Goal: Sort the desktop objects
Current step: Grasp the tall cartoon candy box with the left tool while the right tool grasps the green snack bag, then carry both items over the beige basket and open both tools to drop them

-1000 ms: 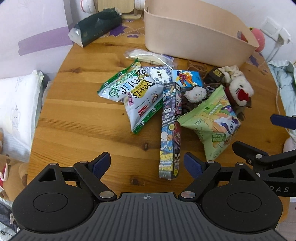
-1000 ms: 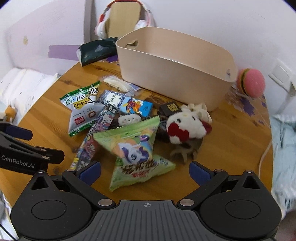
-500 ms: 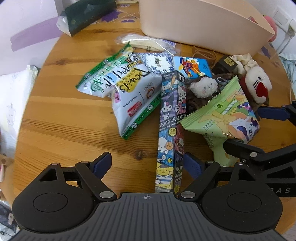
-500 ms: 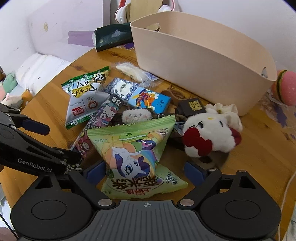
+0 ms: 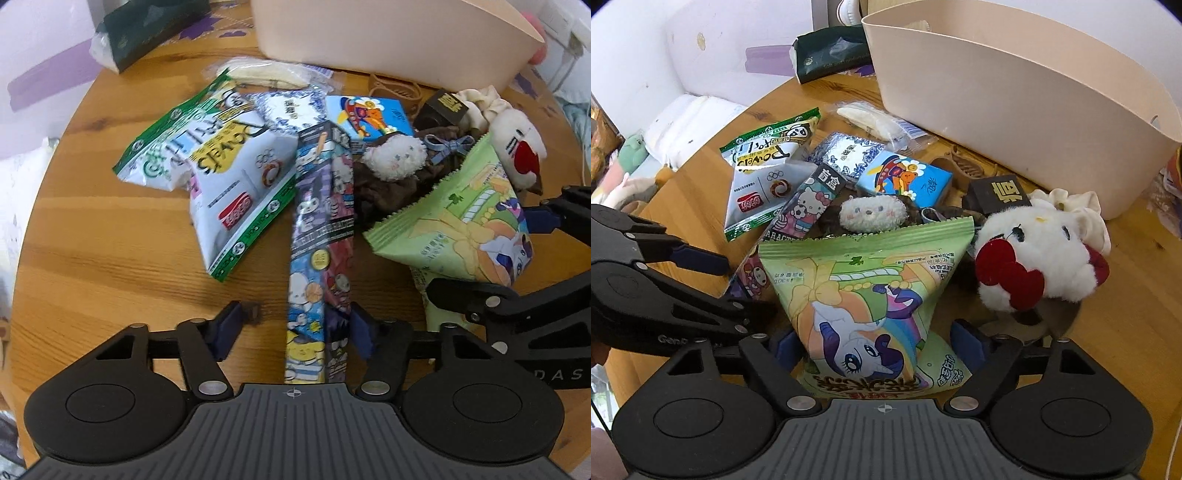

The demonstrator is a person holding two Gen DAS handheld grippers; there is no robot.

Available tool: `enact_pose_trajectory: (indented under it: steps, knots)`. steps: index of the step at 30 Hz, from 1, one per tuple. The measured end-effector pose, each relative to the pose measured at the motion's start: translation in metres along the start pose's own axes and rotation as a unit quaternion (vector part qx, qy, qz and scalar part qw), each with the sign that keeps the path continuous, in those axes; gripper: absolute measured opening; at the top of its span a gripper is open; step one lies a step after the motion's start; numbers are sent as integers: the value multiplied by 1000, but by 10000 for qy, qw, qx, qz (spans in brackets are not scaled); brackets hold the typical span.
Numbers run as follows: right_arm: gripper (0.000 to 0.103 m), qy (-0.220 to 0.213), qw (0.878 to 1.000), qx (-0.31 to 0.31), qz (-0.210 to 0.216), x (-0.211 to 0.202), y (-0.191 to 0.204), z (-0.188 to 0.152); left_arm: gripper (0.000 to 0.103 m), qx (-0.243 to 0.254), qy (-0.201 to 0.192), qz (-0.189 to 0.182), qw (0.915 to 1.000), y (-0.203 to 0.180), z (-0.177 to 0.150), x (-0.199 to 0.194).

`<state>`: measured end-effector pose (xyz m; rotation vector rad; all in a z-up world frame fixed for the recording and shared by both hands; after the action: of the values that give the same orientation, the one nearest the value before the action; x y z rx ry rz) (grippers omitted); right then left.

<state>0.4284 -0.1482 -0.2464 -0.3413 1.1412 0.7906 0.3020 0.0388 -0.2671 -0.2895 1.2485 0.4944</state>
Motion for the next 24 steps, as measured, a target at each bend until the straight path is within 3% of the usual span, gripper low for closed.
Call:
enact_pose_trajectory:
  steps: [5,14,24]
  knots:
    - [70,-25,9998,118,126,-3,-1,-2,33,267,-24,3,9996,-13,6,-1]
    - [56,-245,9977,517,353,-18,-5,-12,33,545,-259,-121,9981,-25,4,-11]
    - [55,-700,9944,695,392,-71,-7,-7,33,556,-637,-264,9961,-31,17,-49]
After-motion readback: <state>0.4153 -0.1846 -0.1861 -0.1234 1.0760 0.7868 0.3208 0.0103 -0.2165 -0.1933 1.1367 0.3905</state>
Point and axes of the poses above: each gripper's, at about its wrist camera, not at the fingertips, and x roughly the way its jaws point, y to its left, z to its top, the point moved 4 cm from there along x, roughly the way its jaws point, and after that the axes turned 6 degrees about x, right-handed, at the moved point
